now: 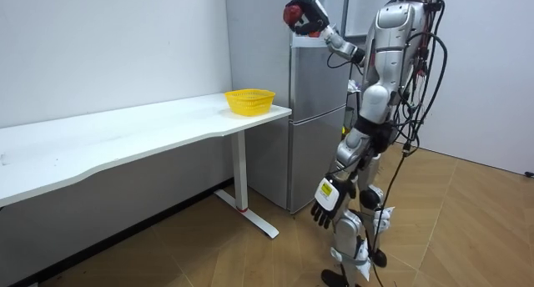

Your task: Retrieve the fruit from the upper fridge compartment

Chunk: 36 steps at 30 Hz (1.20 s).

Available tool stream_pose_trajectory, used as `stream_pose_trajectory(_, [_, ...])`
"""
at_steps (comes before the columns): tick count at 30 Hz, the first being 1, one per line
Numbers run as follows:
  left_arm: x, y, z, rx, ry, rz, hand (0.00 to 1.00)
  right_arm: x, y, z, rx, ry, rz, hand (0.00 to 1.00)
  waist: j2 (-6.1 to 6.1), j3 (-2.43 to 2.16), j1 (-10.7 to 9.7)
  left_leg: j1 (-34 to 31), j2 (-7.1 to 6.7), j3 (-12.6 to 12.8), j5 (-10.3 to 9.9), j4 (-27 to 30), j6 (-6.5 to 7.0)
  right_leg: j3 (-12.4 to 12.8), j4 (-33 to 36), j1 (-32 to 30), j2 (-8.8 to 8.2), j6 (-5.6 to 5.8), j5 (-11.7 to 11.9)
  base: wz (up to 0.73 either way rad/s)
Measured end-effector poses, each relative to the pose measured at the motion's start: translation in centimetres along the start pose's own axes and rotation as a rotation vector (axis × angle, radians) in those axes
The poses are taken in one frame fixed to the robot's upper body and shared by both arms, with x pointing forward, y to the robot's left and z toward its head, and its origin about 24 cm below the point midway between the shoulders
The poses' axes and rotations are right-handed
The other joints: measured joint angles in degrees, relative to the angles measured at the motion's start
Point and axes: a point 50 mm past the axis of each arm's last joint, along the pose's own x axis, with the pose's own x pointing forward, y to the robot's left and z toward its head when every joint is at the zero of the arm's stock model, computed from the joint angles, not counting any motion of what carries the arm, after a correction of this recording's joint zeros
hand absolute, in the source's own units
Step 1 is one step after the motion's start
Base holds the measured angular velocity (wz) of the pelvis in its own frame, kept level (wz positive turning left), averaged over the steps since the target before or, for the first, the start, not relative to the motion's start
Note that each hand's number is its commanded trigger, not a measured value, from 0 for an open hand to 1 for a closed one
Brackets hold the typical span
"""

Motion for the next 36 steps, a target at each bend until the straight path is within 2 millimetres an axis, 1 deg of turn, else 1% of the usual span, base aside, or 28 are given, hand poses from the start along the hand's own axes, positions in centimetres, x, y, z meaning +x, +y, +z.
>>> stream_pose_trajectory(1, [0.0,0.0,0.1,0.000,-0.002,0.001,0.00,-0.1,0.7,-0.1,-0.006,0.001,0.032,1.00,0.18,0.13,0.80,-0.27,0.00,0.02,0.00,0.07,0.00,0.00,-0.01,-0.21,-0.01,0.00,0.00,0.00])
stream_pose_trajectory(3, [0.1,0.2,0.6,0.000,-0.013,0.006,0.00,-0.2,1.6,-0.4,-0.030,0.003,0.089,1.00,0.09,0.10,1.46,-0.68,-0.03,0.00,0.02,0.14,-0.01,0.03,-0.01,-0.92,-0.02,0.00,0.00,0.00])
stream_pose_trajectory(4, [0.1,0.3,0.8,0.000,-0.016,0.006,0.00,-0.4,2.1,-0.6,-0.052,0.010,0.128,1.00,-0.02,0.05,2.18,-0.89,-0.08,-0.14,0.03,0.15,-0.01,0.00,-0.02,-1.05,-0.05,0.00,0.00,0.00])
stream_pose_trajectory(5, [0.1,0.3,0.7,0.000,-0.015,0.006,0.00,-0.5,2.3,-0.7,-0.056,0.017,0.145,1.00,0.02,0.07,2.46,-0.94,-0.10,-0.26,0.03,0.15,-0.01,-0.10,-0.02,-1.05,-0.06,0.00,0.00,0.11])
stream_pose_trajectory(7, [0.1,0.3,0.7,0.001,-0.012,0.002,0.00,-1.0,3.3,-1.2,-0.093,0.039,0.208,1.00,-0.16,0.03,2.81,-1.45,-0.25,-1.35,0.13,0.15,0.00,-1.31,-0.04,-1.06,-0.15,0.00,0.00,0.22])
stream_pose_trajectory(8, [0.1,0.3,0.7,0.001,-0.012,-0.002,0.00,-1.2,3.5,-1.4,-0.095,0.048,0.222,1.00,-0.20,0.06,2.95,-1.46,-0.26,-1.43,0.14,0.13,0.00,-1.32,-0.04,-1.09,-0.15,0.00,0.00,0.15])
stream_pose_trajectory(10, [0.1,0.3,0.6,-0.001,-0.005,-0.010,0.00,-1.7,4.6,-1.9,-0.100,0.084,0.285,1.00,-0.40,0.32,4.04,-1.56,-0.25,-1.68,0.16,0.06,-0.03,-1.70,-0.08,-1.09,-0.14,0.03,-0.02,0.05])
stream_pose_trajectory(13, [0.1,0.4,0.6,0.000,-0.006,-0.008,0.00,-2.1,5.9,-3.1,-0.125,0.135,0.372,1.00,-0.87,0.52,4.52,-1.67,-0.28,-2.43,0.17,0.00,-0.04,-2.26,-0.09,-0.92,-0.13,0.04,-0.02,0.12])
stream_pose_trajectory(16, [0.1,0.4,0.5,0.000,-0.003,-0.006,0.00,-2.1,6.4,-3.8,-0.145,0.156,0.412,1.00,-1.31,0.59,5.07,-1.85,-0.33,-2.85,0.17,0.01,-0.04,-2.60,-0.19,-0.94,-0.13,0.03,-0.02,0.08])
stream_pose_trajectory(20, [0.1,0.6,0.6,0.002,-0.009,-0.005,0.00,-1.7,7.0,-6.0,-0.208,0.215,0.459,1.00,-1.67,0.51,5.82,-1.73,-0.43,-4.03,0.18,0.00,-0.04,-3.34,-0.21,-0.58,-0.15,0.03,-0.02,0.11])
stream_pose_trajectory(22, [0.1,0.6,0.6,0.002,-0.010,-0.007,0.00,-2.2,7.3,-6.9,-0.228,0.257,0.487,1.00,-1.88,0.46,6.10,-1.56,-0.47,-4.54,0.18,-0.03,-0.04,-4.15,-0.20,-0.36,-0.15,0.03,-0.02,0.13])
stream_pose_trajectory(28, [0.1,0.7,0.9,0.003,-0.018,-0.013,0.00,-3.8,8.6,-7.5,-0.239,0.286,0.588,1.00,-2.08,0.53,7.45,-1.77,-0.52,-5.19,0.18,-0.19,-0.04,-4.38,-0.20,-0.50,-0.15,0.03,-0.02,0.03])
stream_pose_trajectory(36, [0.1,0.8,0.9,0.004,-0.023,-0.014,0.00,-4.0,8.9,-7.3,-0.234,0.278,0.615,1.00,-2.23,0.50,8.44,-1.97,-0.62,-5.76,0.18,-0.21,-0.04,-4.76,-0.20,-0.35,-0.19,0.03,-0.02,0.03])
